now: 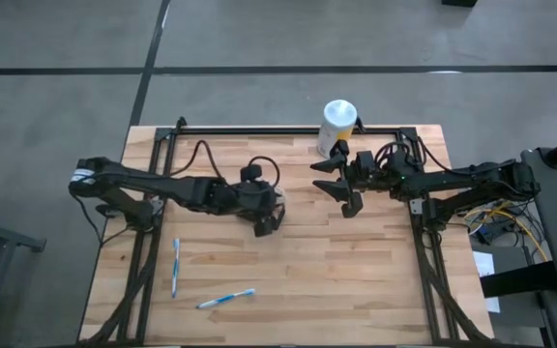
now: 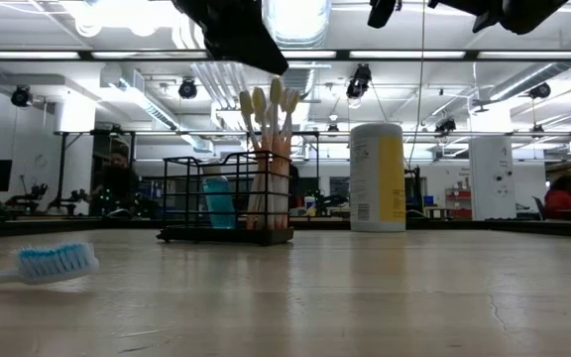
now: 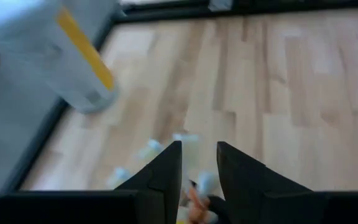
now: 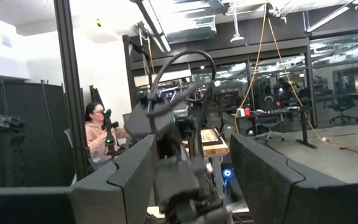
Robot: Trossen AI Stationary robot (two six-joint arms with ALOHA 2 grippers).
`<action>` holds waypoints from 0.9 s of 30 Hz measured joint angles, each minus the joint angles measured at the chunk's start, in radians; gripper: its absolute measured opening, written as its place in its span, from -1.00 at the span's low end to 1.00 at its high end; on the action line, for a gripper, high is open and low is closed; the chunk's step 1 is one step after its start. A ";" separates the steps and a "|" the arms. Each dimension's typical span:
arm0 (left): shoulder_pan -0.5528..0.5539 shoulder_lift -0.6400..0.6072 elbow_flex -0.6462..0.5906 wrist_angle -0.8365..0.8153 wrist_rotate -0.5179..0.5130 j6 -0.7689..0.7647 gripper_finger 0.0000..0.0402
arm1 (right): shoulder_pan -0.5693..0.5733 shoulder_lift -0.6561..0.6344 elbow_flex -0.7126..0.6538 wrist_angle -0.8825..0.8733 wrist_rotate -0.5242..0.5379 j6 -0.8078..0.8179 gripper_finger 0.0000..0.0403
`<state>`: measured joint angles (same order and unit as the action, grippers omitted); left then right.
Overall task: Pick & Place toothbrushing station
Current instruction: Put the orange toothbrush into the right section of the wire organizer, then adjust the blue mouthwash in the wire organizer
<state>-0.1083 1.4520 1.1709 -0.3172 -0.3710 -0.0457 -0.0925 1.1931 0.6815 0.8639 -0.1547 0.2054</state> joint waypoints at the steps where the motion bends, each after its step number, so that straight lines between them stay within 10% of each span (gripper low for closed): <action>1: 0.000 -0.004 0.000 0.010 -0.020 0.007 -0.47 | 0.000 0.000 0.000 0.000 0.000 0.000 0.01; 19: 0.001 -0.214 0.036 0.247 -0.171 0.258 -0.49 | 0.001 0.000 0.000 -0.124 -0.003 0.194 0.01; 27: 0.001 -0.310 0.036 0.088 -0.162 0.242 -0.49 | 0.000 0.000 0.000 -0.130 -0.003 0.234 0.01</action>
<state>-0.1074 1.1421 1.2065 -0.2293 -0.5330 0.1960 -0.0921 1.1931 0.6815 0.7341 -0.1574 0.4392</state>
